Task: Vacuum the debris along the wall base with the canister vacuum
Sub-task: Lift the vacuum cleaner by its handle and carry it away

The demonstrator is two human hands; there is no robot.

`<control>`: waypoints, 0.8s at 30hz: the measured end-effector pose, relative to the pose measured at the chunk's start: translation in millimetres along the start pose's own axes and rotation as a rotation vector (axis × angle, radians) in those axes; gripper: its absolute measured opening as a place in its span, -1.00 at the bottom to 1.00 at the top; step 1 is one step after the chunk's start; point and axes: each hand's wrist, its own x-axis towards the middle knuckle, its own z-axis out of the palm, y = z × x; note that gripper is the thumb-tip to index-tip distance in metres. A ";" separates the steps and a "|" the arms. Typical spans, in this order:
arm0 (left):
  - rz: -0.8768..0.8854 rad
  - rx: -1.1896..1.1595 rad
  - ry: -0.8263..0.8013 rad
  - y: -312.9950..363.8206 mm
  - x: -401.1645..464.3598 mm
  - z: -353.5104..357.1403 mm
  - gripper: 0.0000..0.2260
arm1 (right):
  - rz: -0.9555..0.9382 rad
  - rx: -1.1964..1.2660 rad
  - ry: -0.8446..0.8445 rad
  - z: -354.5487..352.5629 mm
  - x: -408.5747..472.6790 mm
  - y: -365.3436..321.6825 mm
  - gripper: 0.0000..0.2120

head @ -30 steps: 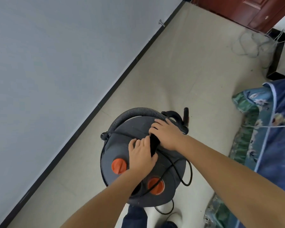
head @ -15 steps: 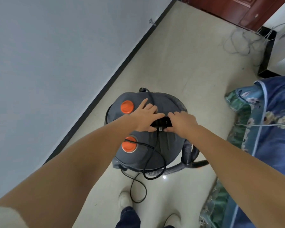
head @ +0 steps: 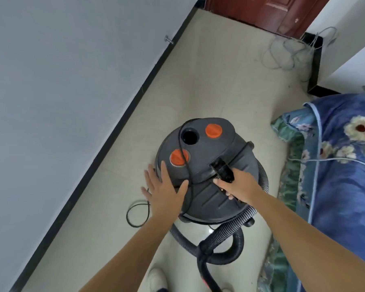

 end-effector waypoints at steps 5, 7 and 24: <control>-0.067 -0.141 -0.125 32.4 -18.7 48.1 -0.04 | 0.049 0.413 -0.103 0.7 6.0 8.4 -0.72; -0.139 -0.121 -0.110 40.8 -9.7 57.9 -0.03 | 0.056 0.447 -0.185 -4.9 11.4 9.5 -0.69; 0.125 0.145 -0.069 60.6 173.3 7.4 -0.07 | 0.002 0.838 -0.063 -24.0 113.2 -55.3 -0.72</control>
